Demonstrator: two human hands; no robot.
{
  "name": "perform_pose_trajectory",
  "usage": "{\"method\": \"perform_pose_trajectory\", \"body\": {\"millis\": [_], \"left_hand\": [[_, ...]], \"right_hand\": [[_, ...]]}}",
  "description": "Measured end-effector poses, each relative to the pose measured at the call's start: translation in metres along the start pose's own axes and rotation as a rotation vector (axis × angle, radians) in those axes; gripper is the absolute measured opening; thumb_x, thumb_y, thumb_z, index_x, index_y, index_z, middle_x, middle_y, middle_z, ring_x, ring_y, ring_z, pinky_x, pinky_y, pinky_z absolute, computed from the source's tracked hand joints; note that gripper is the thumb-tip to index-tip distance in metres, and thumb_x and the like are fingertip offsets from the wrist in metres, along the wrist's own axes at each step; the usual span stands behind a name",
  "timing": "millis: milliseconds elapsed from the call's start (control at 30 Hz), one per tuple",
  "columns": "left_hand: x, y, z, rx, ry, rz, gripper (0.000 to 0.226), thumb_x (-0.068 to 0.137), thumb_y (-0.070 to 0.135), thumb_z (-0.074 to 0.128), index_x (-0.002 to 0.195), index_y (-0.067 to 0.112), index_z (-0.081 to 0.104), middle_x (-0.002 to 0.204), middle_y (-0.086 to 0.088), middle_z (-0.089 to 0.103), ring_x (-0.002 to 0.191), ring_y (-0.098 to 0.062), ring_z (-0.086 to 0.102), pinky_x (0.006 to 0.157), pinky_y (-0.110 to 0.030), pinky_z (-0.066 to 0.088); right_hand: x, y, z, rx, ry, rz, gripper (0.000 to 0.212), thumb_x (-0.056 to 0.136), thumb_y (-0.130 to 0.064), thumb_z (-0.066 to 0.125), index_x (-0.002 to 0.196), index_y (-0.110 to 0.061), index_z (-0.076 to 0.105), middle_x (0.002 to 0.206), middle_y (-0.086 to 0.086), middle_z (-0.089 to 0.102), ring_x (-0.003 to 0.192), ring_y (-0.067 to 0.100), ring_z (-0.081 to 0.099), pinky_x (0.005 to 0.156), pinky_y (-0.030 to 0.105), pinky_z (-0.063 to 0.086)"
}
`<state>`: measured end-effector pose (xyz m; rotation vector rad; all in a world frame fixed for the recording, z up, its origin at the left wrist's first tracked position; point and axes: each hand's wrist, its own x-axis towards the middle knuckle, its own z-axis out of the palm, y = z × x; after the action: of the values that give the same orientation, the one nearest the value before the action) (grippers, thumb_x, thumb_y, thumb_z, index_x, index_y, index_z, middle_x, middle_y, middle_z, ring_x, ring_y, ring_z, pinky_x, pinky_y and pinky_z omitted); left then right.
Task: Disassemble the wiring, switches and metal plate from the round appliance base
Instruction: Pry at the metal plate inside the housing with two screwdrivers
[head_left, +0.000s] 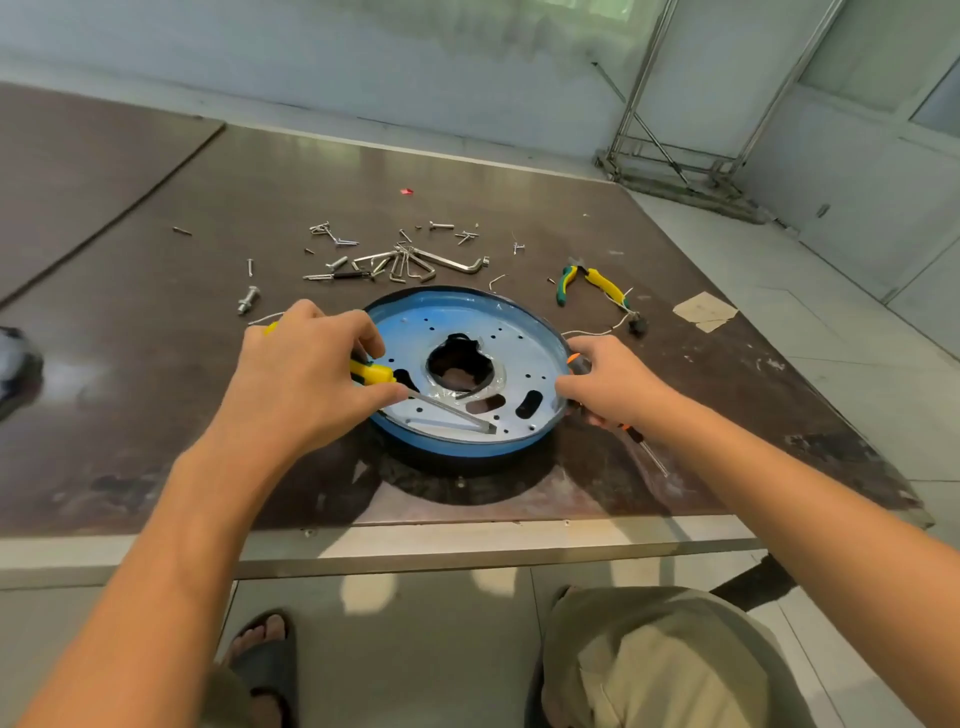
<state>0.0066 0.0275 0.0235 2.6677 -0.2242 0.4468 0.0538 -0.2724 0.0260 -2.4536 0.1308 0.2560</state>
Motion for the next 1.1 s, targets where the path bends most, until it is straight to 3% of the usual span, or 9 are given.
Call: {"method": "perform_pose_trajectory", "body": {"millis": [300,367,433,533,667,800,967,1033,1100], "left_hand": [[0.004,-0.015,-0.025,-0.031,0.033,-0.008,0.032,0.064,0.061,0.079,0.074,0.037,0.060,0.073,0.022,0.055,0.086,-0.010,0.042,0.071,-0.036,0.034],[0.005,-0.016,-0.030,-0.016,0.049,-0.009,0.032,0.062,0.061,0.081,0.073,0.038,0.061,0.071,0.023,0.051,0.083,-0.010,0.042,0.070,-0.036,0.035],[0.005,-0.016,-0.034,-0.003,0.071,-0.010,0.032,0.060,0.060,0.083,0.071,0.038,0.062,0.069,0.024,0.048,0.076,-0.008,0.041,0.067,-0.035,0.037],[0.004,-0.016,-0.039,-0.006,0.070,-0.001,0.031,0.058,0.058,0.084,0.069,0.039,0.063,0.067,0.024,0.046,0.072,0.000,0.041,0.064,-0.035,0.039],[0.001,-0.013,-0.038,-0.009,0.029,0.001,0.031,0.057,0.056,0.086,0.070,0.039,0.064,0.070,0.022,0.046,0.075,0.003,0.043,0.066,-0.036,0.042],[0.000,-0.010,-0.034,0.021,-0.012,0.029,0.030,0.056,0.058,0.084,0.071,0.040,0.065,0.071,0.019,0.046,0.073,0.003,0.043,0.065,-0.034,0.039],[0.002,-0.008,-0.029,0.031,-0.044,0.044,0.031,0.052,0.062,0.081,0.070,0.042,0.064,0.071,0.017,0.048,0.072,0.002,0.046,0.057,-0.028,0.034],[0.005,-0.008,-0.028,0.014,-0.044,0.044,0.032,0.050,0.064,0.079,0.069,0.043,0.065,0.071,0.016,0.048,0.073,0.003,0.047,0.056,-0.027,0.034],[0.007,-0.009,-0.026,-0.017,-0.052,0.041,0.034,0.047,0.064,0.078,0.072,0.044,0.065,0.072,0.014,0.049,0.073,0.003,0.048,0.057,-0.027,0.035]], "right_hand": [[0.044,0.001,-0.017,-0.247,-0.076,-0.225,0.048,0.095,-0.012,0.062,0.140,-0.027,0.055,0.087,0.001,0.065,0.045,0.004,0.060,0.042,0.024,0.049],[0.051,-0.001,-0.021,-0.303,-0.083,-0.257,0.046,0.099,-0.017,0.062,0.142,-0.031,0.053,0.104,0.003,0.069,0.071,0.010,0.069,0.054,0.032,0.057],[0.057,-0.002,-0.023,-0.433,-0.021,-0.323,0.050,0.101,-0.024,0.064,0.148,-0.027,0.049,0.129,0.003,0.066,0.106,0.021,0.065,0.080,0.034,0.053],[0.064,-0.003,-0.023,-0.465,0.053,-0.376,0.056,0.100,-0.028,0.066,0.153,-0.023,0.046,0.139,0.003,0.063,0.123,0.026,0.059,0.095,0.039,0.047],[0.067,-0.003,-0.024,-0.476,0.015,-0.430,0.054,0.100,-0.025,0.066,0.151,-0.028,0.049,0.137,-0.001,0.066,0.124,0.025,0.059,0.100,0.043,0.049],[0.069,-0.009,-0.023,-0.527,0.003,-0.509,0.050,0.101,-0.025,0.065,0.148,-0.034,0.052,0.126,-0.004,0.070,0.109,0.023,0.064,0.092,0.047,0.054],[0.071,-0.025,-0.022,-0.634,0.030,-0.444,0.035,0.102,-0.039,0.061,0.132,-0.021,0.062,0.117,0.005,0.071,0.104,0.028,0.065,0.085,0.043,0.054],[0.066,-0.030,-0.026,-0.702,0.186,-0.451,0.036,0.102,-0.047,0.059,0.124,-0.020,0.065,0.113,0.005,0.072,0.103,0.030,0.064,0.080,0.039,0.050],[0.058,-0.033,-0.033,-0.540,0.424,-0.465,0.036,0.098,-0.052,0.062,0.100,-0.017,0.070,0.087,0.001,0.071,0.085,0.026,0.065,0.069,0.035,0.045]]}}
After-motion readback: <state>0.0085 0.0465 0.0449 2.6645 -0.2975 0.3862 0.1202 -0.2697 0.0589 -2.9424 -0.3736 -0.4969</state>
